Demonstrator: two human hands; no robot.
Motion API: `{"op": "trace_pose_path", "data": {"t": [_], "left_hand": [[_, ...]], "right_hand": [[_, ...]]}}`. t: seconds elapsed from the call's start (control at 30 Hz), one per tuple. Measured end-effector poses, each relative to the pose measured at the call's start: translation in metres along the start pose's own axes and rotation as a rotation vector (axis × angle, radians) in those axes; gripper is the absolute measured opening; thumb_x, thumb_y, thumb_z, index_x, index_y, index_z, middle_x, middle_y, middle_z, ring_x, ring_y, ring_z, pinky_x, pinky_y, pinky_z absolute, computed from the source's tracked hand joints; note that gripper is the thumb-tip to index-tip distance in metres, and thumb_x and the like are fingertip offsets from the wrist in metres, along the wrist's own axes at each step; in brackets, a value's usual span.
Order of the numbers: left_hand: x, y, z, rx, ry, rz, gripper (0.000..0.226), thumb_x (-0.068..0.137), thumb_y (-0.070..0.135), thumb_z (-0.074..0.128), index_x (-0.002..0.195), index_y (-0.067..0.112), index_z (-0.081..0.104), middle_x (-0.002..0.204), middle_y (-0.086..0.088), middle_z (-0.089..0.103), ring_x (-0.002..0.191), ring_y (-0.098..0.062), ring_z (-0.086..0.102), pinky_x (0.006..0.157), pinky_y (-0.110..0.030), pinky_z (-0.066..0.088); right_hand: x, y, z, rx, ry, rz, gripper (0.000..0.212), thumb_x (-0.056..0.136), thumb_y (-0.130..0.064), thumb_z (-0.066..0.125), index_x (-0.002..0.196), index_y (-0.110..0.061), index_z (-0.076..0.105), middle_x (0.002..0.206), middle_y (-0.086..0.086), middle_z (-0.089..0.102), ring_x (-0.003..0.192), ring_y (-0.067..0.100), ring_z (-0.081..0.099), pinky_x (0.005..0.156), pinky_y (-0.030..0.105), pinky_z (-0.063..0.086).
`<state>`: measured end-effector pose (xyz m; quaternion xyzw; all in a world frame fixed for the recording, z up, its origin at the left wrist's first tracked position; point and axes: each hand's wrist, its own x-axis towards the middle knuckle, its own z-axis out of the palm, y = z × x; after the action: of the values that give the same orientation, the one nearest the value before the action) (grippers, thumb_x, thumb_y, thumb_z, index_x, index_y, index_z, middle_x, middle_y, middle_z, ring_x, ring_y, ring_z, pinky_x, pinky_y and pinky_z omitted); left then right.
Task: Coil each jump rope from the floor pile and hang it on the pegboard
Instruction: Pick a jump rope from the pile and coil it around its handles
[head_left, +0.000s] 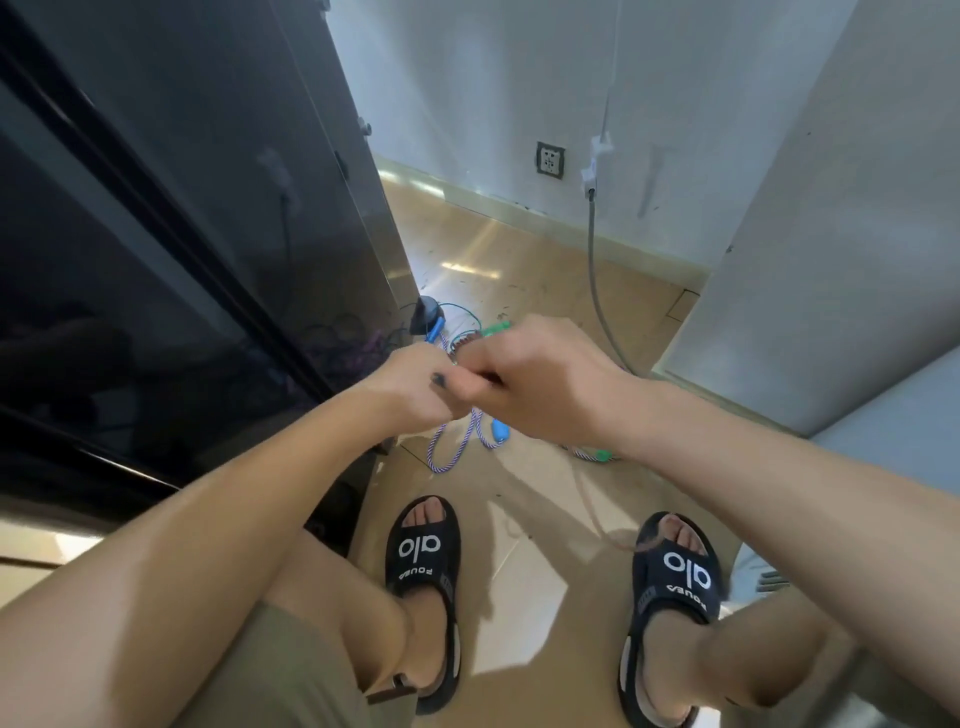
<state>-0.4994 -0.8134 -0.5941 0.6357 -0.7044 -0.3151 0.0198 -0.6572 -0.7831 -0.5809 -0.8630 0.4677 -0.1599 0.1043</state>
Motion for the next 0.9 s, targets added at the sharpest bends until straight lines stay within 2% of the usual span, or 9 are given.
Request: {"op": "trace_pose_path", "data": {"t": [0.2, 0.33, 0.4, 0.47, 0.53, 0.6, 0.7, 0.77, 0.9], "left_hand": [[-0.016, 0.028, 0.021, 0.478, -0.017, 0.265, 0.027, 0.088, 0.012, 0.056, 0.066, 0.011, 0.041, 0.068, -0.002, 0.036, 0.073, -0.023, 0.046, 0.051, -0.029, 0.030], [-0.023, 0.031, 0.027, 0.473, 0.037, 0.324, 0.028, 0.083, 0.020, 0.061, 0.064, 0.010, 0.044, 0.063, -0.007, 0.046, 0.060, -0.024, 0.044, 0.045, -0.029, 0.029], [-0.027, 0.031, 0.020, 0.340, 0.046, 0.370, 0.021, 0.080, 0.019, 0.065, 0.068, 0.014, 0.049, 0.064, -0.003, 0.051, 0.059, -0.019, 0.045, 0.049, -0.028, 0.033], [-0.031, 0.034, 0.012, 0.073, 0.052, 0.368, 0.032, 0.077, 0.014, 0.069, 0.057, 0.020, 0.044, 0.054, 0.003, 0.044, 0.049, -0.011, 0.038, 0.048, -0.026, 0.030], [-0.030, 0.034, 0.004, -0.286, 0.036, 0.280, 0.040, 0.073, 0.011, 0.070, 0.047, 0.021, 0.040, 0.047, 0.007, 0.035, 0.044, -0.010, 0.027, 0.047, -0.029, 0.024], [-0.019, 0.026, -0.004, -0.596, 0.054, 0.150, 0.037, 0.069, 0.009, 0.070, 0.047, 0.022, 0.043, 0.046, 0.009, 0.031, 0.044, -0.013, 0.024, 0.046, -0.026, 0.020], [-0.004, 0.004, -0.013, -0.721, 0.067, -0.098, 0.022, 0.065, 0.008, 0.067, 0.060, 0.017, 0.048, 0.047, 0.003, 0.033, 0.043, -0.016, 0.024, 0.044, -0.023, 0.020], [0.004, -0.008, -0.015, -0.652, 0.054, -0.158, 0.025, 0.072, 0.002, 0.066, 0.064, 0.014, 0.046, 0.050, 0.000, 0.035, 0.044, -0.017, 0.026, 0.044, -0.023, 0.022], [0.003, -0.007, -0.006, -0.065, -0.022, -0.041, 0.035, 0.088, 0.002, 0.062, 0.061, 0.016, 0.044, 0.059, 0.002, 0.042, 0.058, -0.019, 0.044, 0.046, -0.018, 0.033]], "right_hand": [[0.027, 0.025, -0.007, -0.054, -0.020, 0.096, 0.056, 0.100, -0.053, 0.043, 0.059, -0.016, 0.036, 0.054, 0.003, 0.043, 0.051, 0.014, 0.036, 0.049, 0.033, 0.023], [0.024, 0.051, 0.003, 0.341, -0.249, 0.237, 0.056, 0.099, -0.051, 0.052, 0.060, -0.015, 0.033, 0.056, 0.003, 0.033, 0.049, 0.016, 0.025, 0.050, 0.032, 0.022], [0.017, 0.063, 0.009, 0.541, -0.333, 0.335, 0.055, 0.099, -0.047, 0.054, 0.064, -0.006, 0.044, 0.058, 0.005, 0.040, 0.049, 0.015, 0.033, 0.049, 0.026, 0.032], [0.012, 0.071, 0.020, 0.612, -0.344, 0.391, 0.044, 0.101, -0.032, 0.055, 0.079, 0.007, 0.055, 0.068, 0.011, 0.049, 0.056, 0.016, 0.041, 0.058, 0.032, 0.042], [0.008, 0.066, 0.030, 0.608, -0.278, 0.455, 0.043, 0.098, -0.038, 0.048, 0.082, 0.000, 0.060, 0.071, 0.011, 0.054, 0.062, 0.020, 0.042, 0.066, 0.038, 0.048], [0.006, 0.055, 0.035, 0.612, -0.195, 0.534, 0.050, 0.094, -0.054, 0.039, 0.068, -0.014, 0.049, 0.060, 0.003, 0.043, 0.060, 0.022, 0.036, 0.064, 0.039, 0.045], [-0.002, 0.035, 0.030, 0.443, -0.168, 0.453, 0.052, 0.102, -0.051, 0.032, 0.065, -0.015, 0.038, 0.059, 0.005, 0.038, 0.056, 0.023, 0.037, 0.061, 0.034, 0.036], [-0.010, 0.021, 0.021, 0.298, -0.150, 0.302, 0.053, 0.104, -0.048, 0.032, 0.063, -0.015, 0.032, 0.055, 0.004, 0.036, 0.055, 0.024, 0.034, 0.058, 0.034, 0.033], [-0.013, -0.004, 0.002, 0.124, 0.040, -0.006, 0.047, 0.101, -0.041, 0.047, 0.061, -0.019, 0.036, 0.049, 0.001, 0.029, 0.054, 0.024, 0.030, 0.048, 0.034, 0.031]]}}
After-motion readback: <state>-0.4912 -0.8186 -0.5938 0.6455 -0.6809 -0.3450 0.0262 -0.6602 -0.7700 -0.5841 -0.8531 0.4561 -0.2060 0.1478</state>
